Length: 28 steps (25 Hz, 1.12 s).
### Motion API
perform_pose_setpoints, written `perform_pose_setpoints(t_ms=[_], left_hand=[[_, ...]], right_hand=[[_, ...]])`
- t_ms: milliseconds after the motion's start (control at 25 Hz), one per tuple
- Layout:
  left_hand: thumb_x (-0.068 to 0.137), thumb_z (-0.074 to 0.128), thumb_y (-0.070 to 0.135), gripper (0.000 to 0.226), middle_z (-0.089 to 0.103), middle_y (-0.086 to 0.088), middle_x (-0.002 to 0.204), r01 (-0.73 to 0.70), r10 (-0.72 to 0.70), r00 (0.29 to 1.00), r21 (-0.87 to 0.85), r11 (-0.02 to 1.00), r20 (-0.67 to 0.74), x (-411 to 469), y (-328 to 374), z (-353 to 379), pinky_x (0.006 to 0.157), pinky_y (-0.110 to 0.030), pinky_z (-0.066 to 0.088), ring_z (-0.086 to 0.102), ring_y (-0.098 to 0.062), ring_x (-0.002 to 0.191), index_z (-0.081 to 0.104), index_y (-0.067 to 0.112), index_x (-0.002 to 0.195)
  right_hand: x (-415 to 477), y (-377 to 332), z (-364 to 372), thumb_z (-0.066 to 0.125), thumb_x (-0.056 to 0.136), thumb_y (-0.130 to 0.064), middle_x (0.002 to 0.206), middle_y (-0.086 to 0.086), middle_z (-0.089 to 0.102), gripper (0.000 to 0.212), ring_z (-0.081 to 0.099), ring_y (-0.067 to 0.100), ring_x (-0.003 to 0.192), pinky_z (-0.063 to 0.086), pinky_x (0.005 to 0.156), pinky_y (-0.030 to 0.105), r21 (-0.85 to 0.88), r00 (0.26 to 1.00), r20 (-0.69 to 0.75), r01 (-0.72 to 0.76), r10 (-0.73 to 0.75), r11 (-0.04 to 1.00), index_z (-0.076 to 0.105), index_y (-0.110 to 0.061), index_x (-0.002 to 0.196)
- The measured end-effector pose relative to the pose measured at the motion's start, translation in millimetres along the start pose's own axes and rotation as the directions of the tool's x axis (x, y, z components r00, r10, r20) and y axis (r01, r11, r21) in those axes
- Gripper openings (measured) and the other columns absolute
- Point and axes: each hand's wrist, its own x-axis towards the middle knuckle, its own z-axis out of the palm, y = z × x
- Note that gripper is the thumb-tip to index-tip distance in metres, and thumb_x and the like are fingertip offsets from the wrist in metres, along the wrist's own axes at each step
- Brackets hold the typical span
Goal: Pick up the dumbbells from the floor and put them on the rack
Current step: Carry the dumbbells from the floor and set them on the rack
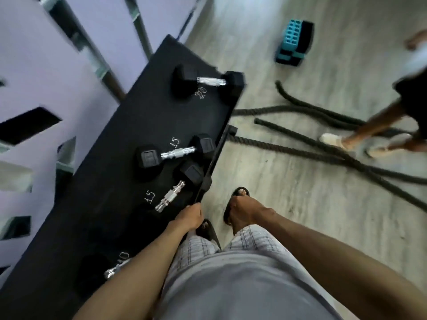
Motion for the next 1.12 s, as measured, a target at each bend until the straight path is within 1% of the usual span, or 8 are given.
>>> perform_pose_setpoints(t_ms=[80,160,240,360,600,760,920,1120], left_hand=[[0.092,0.046,0.022,0.022,0.067,-0.011,0.114,-0.071,0.059,0.994,0.126,0.99,0.095,-3,20,16,0.088,-0.034,0.051,0.064,-0.029,0.105,0.061,0.013,0.104],[0.091,0.045,0.019,0.023,0.066,-0.011,0.115,-0.154,0.125,0.982,0.222,0.963,0.139,-3,43,30,0.09,-0.035,0.051,0.063,-0.03,0.106,0.061,0.011,0.105],[0.09,0.044,0.018,0.021,0.067,-0.012,0.112,-0.233,0.183,0.967,0.32,0.918,0.179,-3,74,44,0.087,-0.034,0.051,0.064,-0.03,0.103,0.061,0.01,0.099],[0.09,0.043,0.017,0.014,0.069,-0.014,0.106,-0.359,0.263,0.929,0.452,0.816,0.262,-9,133,77,0.075,-0.031,0.046,0.064,-0.029,0.094,0.05,0.016,0.078],[0.094,0.042,0.019,0.01,0.067,-0.01,0.108,-0.547,0.36,0.836,0.578,0.605,0.414,-53,248,185,0.078,-0.033,0.049,0.062,-0.024,0.091,0.052,0.016,0.093],[0.095,0.046,0.021,0.015,0.066,-0.012,0.102,-0.647,0.336,0.761,0.621,0.442,0.554,-90,321,299,0.072,-0.032,0.045,0.064,-0.028,0.092,0.055,0.011,0.097],[0.095,0.05,0.02,0.019,0.069,-0.014,0.107,-0.744,0.335,0.668,0.605,0.285,0.664,-131,389,408,0.081,-0.034,0.051,0.066,-0.029,0.098,0.059,0.007,0.105],[0.094,0.052,0.019,0.022,0.068,-0.015,0.113,-0.81,0.287,0.573,0.584,0.053,0.768,-173,476,525,0.084,-0.032,0.049,0.064,-0.03,0.104,0.06,0.006,0.109]], right_hand=[[-48,17,6,0.05,0.084,-0.018,0.098,0.025,0.066,0.022,0.064,0.041,0.091,0.053,0.076,0.045,0.063,0.992,-0.094,-0.076,0.082,0.995,0.059,-0.001,0.096],[-83,42,25,0.047,0.089,-0.016,0.103,0.023,0.067,0.025,0.062,0.04,0.095,0.052,0.077,0.043,0.154,0.97,-0.2,-0.11,0.14,0.982,0.059,-0.002,0.106],[-112,69,48,0.044,0.091,-0.017,0.105,0.021,0.066,0.027,0.061,0.04,0.098,0.052,0.08,0.044,0.236,0.943,-0.239,-0.174,0.23,0.956,0.06,-0.004,0.109],[-158,118,89,0.041,0.091,-0.018,0.102,0.02,0.067,0.027,0.061,0.038,0.096,0.052,0.081,0.047,0.427,0.894,-0.243,-0.25,0.376,0.869,0.06,-0.004,0.105],[-268,210,184,0.042,0.095,-0.016,0.108,0.018,0.067,0.028,0.061,0.036,0.099,0.052,0.083,0.043,0.694,0.792,-0.244,-0.261,0.56,0.671,0.061,-0.002,0.11],[-344,277,266,0.041,0.095,-0.015,0.108,0.019,0.066,0.027,0.06,0.035,0.099,0.046,0.08,0.038,0.825,0.726,-0.183,-0.254,0.663,0.505,0.06,-0.002,0.108],[-413,331,345,0.041,0.092,-0.016,0.103,0.018,0.065,0.024,0.06,0.036,0.094,0.052,0.081,0.045,0.913,0.648,-0.084,-0.254,0.757,0.319,0.059,-0.004,0.103],[-489,386,426,0.044,0.094,-0.017,0.107,0.016,0.064,0.022,0.059,0.033,0.098,0.047,0.079,0.04,0.977,0.54,0.048,-0.2,0.841,0.074,0.06,-0.007,0.105]])
